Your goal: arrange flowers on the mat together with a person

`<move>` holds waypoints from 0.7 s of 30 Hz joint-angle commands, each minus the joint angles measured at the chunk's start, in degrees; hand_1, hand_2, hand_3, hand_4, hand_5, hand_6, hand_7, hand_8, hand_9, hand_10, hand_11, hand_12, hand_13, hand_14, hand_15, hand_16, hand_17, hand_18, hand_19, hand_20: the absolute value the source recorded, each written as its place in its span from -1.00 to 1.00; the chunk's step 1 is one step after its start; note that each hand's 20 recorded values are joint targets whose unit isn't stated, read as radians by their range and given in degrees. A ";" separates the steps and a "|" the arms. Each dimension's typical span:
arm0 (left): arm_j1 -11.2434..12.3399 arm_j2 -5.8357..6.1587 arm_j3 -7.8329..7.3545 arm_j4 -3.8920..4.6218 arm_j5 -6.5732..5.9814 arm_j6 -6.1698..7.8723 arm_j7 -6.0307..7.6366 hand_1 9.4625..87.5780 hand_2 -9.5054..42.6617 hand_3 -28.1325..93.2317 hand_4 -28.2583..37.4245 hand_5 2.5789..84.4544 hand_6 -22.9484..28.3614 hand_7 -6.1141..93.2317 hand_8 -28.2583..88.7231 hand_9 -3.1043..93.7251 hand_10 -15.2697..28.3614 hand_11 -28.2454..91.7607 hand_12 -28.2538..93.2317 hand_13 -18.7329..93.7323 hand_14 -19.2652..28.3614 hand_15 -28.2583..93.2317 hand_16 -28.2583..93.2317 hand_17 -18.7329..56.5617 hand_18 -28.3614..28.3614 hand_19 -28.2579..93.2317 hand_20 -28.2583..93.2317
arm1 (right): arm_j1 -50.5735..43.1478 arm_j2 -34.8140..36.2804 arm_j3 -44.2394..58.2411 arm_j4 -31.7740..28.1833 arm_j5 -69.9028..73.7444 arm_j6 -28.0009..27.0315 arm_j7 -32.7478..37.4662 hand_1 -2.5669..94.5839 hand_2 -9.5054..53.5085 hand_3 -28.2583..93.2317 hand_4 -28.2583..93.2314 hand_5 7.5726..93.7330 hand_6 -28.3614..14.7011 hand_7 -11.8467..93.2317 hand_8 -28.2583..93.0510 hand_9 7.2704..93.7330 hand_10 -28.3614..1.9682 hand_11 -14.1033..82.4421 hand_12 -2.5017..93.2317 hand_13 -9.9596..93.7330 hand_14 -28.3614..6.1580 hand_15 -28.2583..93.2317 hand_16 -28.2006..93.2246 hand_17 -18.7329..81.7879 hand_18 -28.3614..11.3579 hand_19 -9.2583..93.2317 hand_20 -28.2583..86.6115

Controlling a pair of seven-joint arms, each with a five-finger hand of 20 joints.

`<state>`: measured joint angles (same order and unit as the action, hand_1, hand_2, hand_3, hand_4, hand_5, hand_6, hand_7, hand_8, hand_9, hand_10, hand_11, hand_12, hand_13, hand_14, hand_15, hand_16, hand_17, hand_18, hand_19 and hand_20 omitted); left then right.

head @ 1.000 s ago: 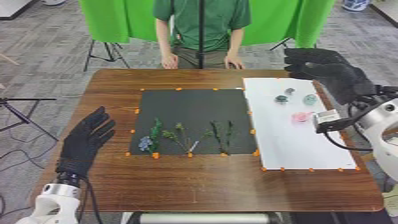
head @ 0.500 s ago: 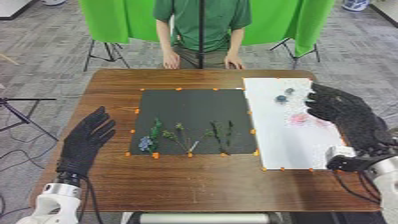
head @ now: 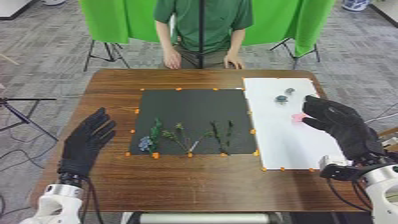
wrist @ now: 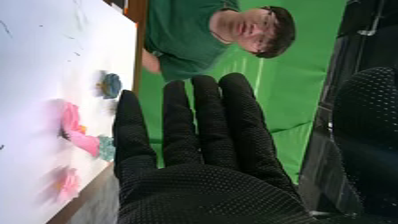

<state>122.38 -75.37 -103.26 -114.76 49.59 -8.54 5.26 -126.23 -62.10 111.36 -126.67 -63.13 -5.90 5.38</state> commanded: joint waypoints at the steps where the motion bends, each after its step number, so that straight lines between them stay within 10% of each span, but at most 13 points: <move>1: -1.23 -2.77 -0.22 0.96 1.83 -2.64 -1.68 -0.62 -0.71 0.61 -1.00 -0.30 0.06 -0.50 -0.69 -0.48 0.23 -0.13 -0.32 -0.28 0.40 -0.17 -0.55 -0.75 0.76 0.19 -0.47 | -0.34 -0.27 0.14 0.01 0.23 0.88 -0.58 -0.58 -0.79 0.85 -0.96 -0.21 0.09 -0.49 -0.71 -0.25 0.16 -0.51 -0.61 -0.20 0.20 -0.36 -0.34 -0.41 -0.40 -0.31 -0.24; 11: -0.17 2.13 1.14 0.73 -0.05 -0.58 0.02 -0.62 -0.71 0.61 -1.00 -0.30 0.06 -0.51 -0.69 -0.48 0.23 -0.13 -0.32 -0.28 0.40 -0.16 -0.55 -0.75 0.76 0.20 -0.47 | -0.47 -0.48 0.45 -0.15 1.58 0.30 -0.21 -0.58 -0.78 0.86 -0.96 -0.22 0.09 -0.49 -0.71 -0.26 0.17 -0.52 -0.60 -0.20 0.11 -0.34 -0.33 -0.43 -0.48 -0.28 -0.21; 15: 1.57 2.22 2.14 0.86 -1.36 1.13 1.02 -0.62 -0.71 0.61 -1.00 -0.30 0.06 -0.51 -0.69 -0.48 0.23 -0.13 -0.32 -0.28 0.40 -0.16 -0.55 -0.75 0.76 0.20 -0.47 | 0.37 -0.85 -0.51 0.45 2.07 -1.21 0.75 -0.58 -0.78 0.85 -0.96 -0.22 0.10 -0.50 -0.70 -0.26 0.19 -0.52 -0.58 -0.16 -0.16 -0.34 -0.26 -0.46 -0.59 -0.19 -0.16; 21: -1.22 3.13 3.05 1.61 -0.81 -0.91 0.81 -0.62 -0.71 0.61 -1.00 -0.30 0.06 -0.50 -0.69 -0.48 0.23 -0.13 -0.32 -0.28 0.40 -0.16 -0.56 -0.75 0.76 0.20 -0.47 | 1.17 -0.23 -0.28 0.66 5.42 0.07 -0.89 -0.58 -0.78 0.85 -0.96 -0.21 0.14 -0.49 -0.70 -0.25 0.20 -0.52 -0.58 -0.16 -0.15 -0.36 -0.22 -0.46 -0.59 -0.18 -0.17</move>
<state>122.24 -72.90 -101.21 -114.08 48.97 -8.69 5.90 -125.96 -62.47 111.33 -126.45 -60.11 -6.44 5.73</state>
